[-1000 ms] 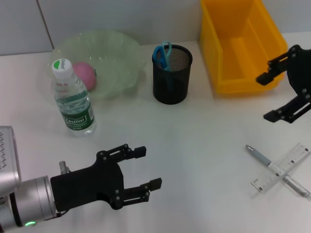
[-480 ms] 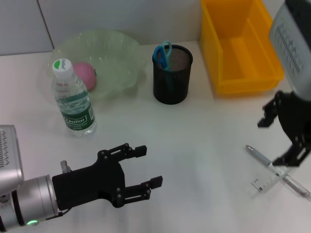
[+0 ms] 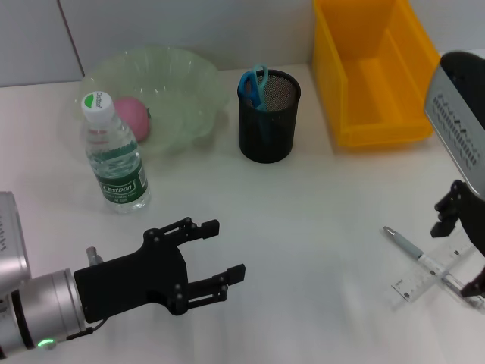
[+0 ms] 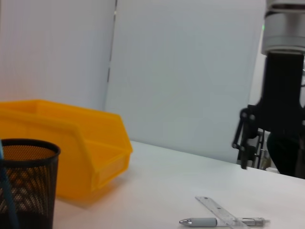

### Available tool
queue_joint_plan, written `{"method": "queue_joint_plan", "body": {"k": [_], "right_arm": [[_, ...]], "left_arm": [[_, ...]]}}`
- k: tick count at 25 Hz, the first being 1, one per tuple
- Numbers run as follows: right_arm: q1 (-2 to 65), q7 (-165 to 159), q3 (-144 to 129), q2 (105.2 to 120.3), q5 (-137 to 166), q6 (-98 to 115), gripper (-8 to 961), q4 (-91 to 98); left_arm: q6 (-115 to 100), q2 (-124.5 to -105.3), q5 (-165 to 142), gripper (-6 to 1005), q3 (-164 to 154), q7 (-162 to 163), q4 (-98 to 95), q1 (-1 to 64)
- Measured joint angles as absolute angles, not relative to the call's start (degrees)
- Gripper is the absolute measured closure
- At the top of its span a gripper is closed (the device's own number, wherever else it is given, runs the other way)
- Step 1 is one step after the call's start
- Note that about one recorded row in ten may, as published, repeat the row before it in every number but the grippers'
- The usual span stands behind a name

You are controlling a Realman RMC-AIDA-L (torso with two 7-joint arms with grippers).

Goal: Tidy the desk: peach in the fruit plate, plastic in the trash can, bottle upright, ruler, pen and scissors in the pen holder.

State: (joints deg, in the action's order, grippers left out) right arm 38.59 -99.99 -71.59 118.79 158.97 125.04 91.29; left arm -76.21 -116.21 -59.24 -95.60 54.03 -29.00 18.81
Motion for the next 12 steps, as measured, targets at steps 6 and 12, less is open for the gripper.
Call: {"method": "queue_joint_plan", "body": {"k": [6, 12], "right_arm": [[36.9, -94.8, -72.1, 119.03, 159.7, 123.6, 123, 90.3], [35.5, -90.2, -73.5, 119.31, 159.1, 118.9, 122, 89.3]], "left_arm": [[-75.3, -116.81, -59.2, 214, -94.4, 55.0, -28.9, 18.1], [-74.5, -117.08, -59.2, 215, -94.0, 56.3, -28.9, 18.1]]}}
